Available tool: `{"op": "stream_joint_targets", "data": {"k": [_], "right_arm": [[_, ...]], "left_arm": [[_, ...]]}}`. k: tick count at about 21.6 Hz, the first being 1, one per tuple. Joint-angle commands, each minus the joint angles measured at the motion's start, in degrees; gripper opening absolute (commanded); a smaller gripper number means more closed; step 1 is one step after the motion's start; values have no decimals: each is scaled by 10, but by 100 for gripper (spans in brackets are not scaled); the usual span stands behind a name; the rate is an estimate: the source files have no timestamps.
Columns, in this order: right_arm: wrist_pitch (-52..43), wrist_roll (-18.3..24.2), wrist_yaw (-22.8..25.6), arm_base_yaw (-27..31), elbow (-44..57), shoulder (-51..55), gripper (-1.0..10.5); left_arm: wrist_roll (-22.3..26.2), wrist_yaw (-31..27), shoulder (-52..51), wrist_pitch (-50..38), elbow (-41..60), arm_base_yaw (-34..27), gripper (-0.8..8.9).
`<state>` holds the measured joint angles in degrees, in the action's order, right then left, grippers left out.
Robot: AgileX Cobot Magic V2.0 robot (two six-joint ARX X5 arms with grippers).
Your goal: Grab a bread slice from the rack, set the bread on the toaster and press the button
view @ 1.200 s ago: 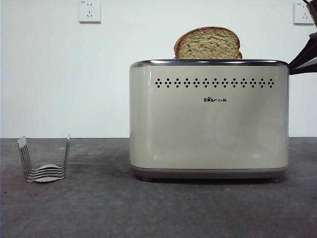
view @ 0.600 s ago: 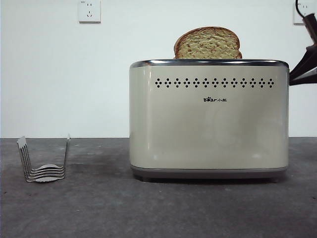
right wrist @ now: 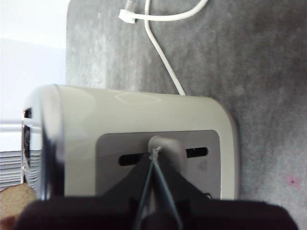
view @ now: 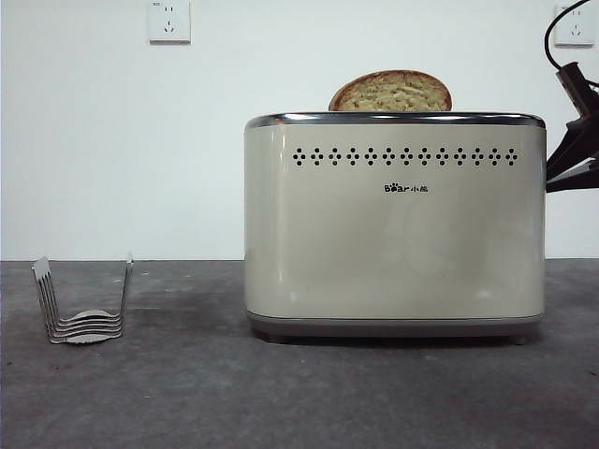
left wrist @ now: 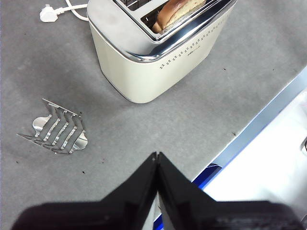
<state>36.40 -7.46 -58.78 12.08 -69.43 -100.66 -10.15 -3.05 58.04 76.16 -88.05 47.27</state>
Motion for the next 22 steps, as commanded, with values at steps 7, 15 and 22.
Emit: {"op": "stream_joint_targets", "data": {"k": [7,15,22], "right_arm": [[34,31,51,-1,2,-42,-8],[37,32,69,-4,2,-79,-8],[46,32,90,-5,2,-115,-8]], "left_arm": [[-3,0,-13,-2,4,-1,-9],[-1,0,-13,-2,4,-1,-9],[1,0,-11,-2,4,-1,-8]]}}
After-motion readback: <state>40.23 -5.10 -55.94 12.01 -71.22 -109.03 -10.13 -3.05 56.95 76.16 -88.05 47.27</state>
